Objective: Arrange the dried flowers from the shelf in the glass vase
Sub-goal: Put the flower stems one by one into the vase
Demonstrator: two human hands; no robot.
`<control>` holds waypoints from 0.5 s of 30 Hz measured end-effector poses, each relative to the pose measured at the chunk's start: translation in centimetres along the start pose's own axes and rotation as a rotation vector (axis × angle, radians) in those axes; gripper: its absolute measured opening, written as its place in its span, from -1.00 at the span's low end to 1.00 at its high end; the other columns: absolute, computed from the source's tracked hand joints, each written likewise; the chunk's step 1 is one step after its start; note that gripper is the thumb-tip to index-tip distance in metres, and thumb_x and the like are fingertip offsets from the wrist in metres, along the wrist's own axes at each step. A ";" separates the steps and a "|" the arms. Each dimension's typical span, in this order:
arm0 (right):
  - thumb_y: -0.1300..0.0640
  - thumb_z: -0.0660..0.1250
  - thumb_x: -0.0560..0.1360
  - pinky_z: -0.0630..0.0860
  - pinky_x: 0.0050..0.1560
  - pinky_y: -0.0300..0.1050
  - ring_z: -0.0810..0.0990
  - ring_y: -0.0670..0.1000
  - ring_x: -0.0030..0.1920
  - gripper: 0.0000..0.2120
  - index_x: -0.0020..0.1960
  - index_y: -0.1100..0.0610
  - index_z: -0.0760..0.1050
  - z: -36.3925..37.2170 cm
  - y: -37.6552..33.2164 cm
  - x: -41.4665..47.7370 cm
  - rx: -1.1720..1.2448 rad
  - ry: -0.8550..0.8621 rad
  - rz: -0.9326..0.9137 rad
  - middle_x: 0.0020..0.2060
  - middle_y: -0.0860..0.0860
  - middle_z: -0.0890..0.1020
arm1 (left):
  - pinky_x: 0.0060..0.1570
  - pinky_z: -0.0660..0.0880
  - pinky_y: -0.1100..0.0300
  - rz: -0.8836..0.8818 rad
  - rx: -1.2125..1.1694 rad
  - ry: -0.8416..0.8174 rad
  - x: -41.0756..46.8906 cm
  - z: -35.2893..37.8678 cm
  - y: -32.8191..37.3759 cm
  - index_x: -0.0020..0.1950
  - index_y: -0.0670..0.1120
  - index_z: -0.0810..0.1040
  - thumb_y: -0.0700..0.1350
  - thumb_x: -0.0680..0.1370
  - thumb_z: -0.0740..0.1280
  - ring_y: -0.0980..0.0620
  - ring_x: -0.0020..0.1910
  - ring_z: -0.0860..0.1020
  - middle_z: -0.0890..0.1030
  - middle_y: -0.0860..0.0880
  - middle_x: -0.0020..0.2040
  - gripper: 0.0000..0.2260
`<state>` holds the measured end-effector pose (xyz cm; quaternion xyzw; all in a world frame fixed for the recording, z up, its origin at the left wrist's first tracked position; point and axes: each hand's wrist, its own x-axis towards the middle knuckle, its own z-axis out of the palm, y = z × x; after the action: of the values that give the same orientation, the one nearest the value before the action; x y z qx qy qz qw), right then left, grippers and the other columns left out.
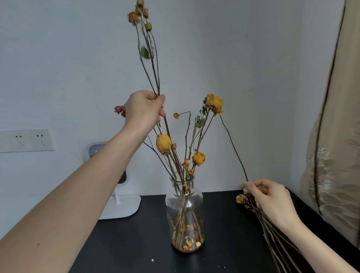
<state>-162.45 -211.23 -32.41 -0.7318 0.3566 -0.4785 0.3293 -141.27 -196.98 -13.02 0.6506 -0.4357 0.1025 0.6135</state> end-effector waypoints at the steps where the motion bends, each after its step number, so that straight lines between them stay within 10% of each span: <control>1: 0.11 0.32 0.53 0.35 -0.45 -0.48 0.42 -0.22 -0.58 -0.83 -0.14 0.19 0.59 0.0 0.0 0.0 -0.003 0.003 0.000 -0.67 -0.11 0.46 | -0.49 0.34 0.35 0.006 -0.012 0.003 0.1 0.0 0.1 -0.09 -0.14 0.56 -0.10 0.57 0.26 0.17 -0.54 0.41 0.52 0.01 -0.43 -0.85; 15: 0.09 0.31 0.53 0.34 -0.48 -0.48 0.43 -0.23 -0.58 -0.83 -0.18 0.14 0.59 0.4 0.1 0.2 0.008 -0.015 0.008 -0.65 -0.14 0.49 | 0.14 0.40 0.11 0.010 0.077 -0.110 0.3 1.0 0.5 -0.07 -0.10 0.65 -0.03 0.44 0.43 0.01 0.14 0.50 0.63 -0.03 0.07 -0.83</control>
<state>-161.99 -211.35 -32.50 -0.7326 0.3549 -0.4731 0.3369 -141.83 -197.96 -12.66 0.6762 -0.4677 0.0863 0.5626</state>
